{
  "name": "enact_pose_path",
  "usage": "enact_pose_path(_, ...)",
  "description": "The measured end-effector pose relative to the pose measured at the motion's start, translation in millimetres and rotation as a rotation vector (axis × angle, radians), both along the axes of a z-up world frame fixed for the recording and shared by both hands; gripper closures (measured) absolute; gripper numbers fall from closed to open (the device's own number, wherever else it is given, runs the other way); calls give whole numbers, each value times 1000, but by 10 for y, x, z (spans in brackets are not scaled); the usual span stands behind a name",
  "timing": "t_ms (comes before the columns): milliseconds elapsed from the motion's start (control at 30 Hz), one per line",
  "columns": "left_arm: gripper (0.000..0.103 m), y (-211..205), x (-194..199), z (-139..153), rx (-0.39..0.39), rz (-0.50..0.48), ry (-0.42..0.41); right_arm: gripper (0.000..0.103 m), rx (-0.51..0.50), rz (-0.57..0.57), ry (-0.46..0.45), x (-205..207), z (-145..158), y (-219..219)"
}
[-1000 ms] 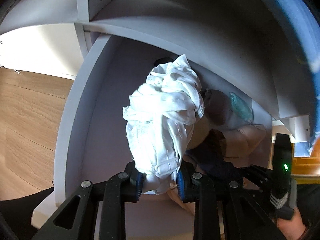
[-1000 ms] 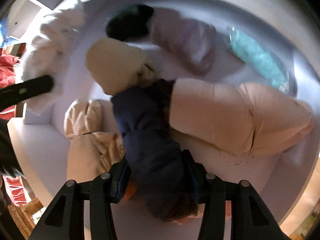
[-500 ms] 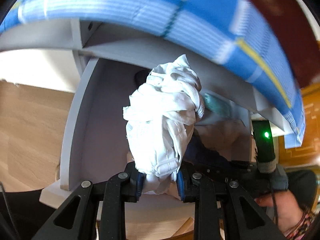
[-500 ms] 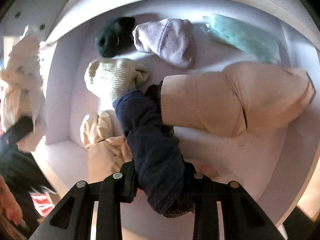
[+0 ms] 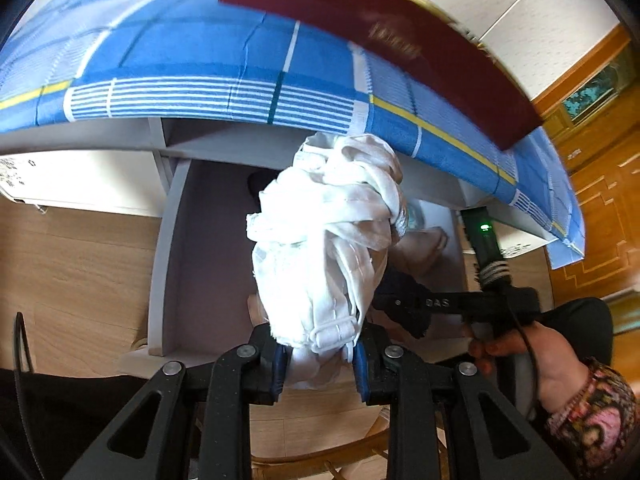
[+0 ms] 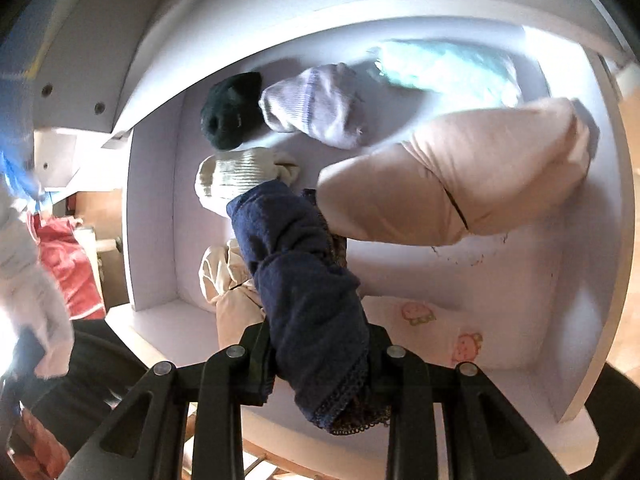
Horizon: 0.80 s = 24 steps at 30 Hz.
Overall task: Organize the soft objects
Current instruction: 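Lift the white shirt bundle with the left gripper up over the gold tray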
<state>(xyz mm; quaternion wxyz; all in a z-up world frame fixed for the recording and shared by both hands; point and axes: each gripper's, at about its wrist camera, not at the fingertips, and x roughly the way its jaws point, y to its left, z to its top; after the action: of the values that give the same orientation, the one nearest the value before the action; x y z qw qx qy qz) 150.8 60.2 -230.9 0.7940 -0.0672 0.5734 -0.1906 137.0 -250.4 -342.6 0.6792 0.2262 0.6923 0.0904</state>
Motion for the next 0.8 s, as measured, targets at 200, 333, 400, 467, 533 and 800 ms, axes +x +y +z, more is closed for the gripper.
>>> enact_pose_path(200, 76, 20, -90, 273, -32, -37, -43, 73, 12, -29, 9, -15, -4, -95)
enact_pose_path(333, 76, -1, -234, 316, -19, -67, -34, 73, 21, -43, 14, -65, 44, -174)
enact_pose_path(400, 76, 13, -304, 309, -20, -76, -32, 73, 26, -51, 16, -99, 60, -200)
enact_pose_path(467, 76, 22, -388, 333, -31, -76, -31, 73, 32, -59, 20, -104, 60, -226)
enact_pose_path(533, 76, 32, -491, 401, -55, -73, -37, 73, 36, -67, 22, -109, 67, -246)
enact_pose_path(800, 76, -115, -286, 778, -115, -59, -100, 73, 39, -76, 28, -116, 47, -246)
